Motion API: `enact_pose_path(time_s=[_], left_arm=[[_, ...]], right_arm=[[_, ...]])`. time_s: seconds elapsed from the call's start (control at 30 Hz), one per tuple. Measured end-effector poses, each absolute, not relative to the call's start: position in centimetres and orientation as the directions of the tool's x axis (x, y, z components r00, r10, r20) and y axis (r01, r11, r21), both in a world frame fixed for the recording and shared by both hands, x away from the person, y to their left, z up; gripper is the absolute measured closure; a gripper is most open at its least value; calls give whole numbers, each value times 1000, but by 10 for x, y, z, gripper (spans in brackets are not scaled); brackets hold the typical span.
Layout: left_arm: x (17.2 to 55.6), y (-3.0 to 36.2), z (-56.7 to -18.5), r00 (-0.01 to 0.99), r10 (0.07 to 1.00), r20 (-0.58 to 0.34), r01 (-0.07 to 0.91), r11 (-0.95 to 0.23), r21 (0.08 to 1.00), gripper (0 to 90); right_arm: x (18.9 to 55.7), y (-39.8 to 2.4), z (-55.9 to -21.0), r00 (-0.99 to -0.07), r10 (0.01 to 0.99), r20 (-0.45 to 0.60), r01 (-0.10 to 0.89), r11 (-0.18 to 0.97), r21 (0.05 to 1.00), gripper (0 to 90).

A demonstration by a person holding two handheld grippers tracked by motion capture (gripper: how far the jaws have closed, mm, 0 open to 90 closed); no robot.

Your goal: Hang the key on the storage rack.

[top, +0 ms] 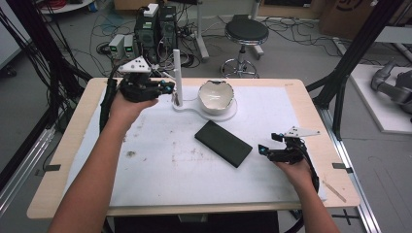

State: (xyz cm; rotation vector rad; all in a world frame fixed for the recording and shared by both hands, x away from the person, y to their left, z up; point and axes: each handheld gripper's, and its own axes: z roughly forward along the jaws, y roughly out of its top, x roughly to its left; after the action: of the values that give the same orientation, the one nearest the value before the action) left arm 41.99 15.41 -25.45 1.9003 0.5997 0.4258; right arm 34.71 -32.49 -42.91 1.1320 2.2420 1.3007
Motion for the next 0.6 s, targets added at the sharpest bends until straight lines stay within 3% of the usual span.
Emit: enact_pose_path(time_s=[0.6], left_arm=[[476,151,-254,738,674,34,268,-339,902,879]], right_arm=[[349,-326,-430,-635,763,121,485,272,831,177]])
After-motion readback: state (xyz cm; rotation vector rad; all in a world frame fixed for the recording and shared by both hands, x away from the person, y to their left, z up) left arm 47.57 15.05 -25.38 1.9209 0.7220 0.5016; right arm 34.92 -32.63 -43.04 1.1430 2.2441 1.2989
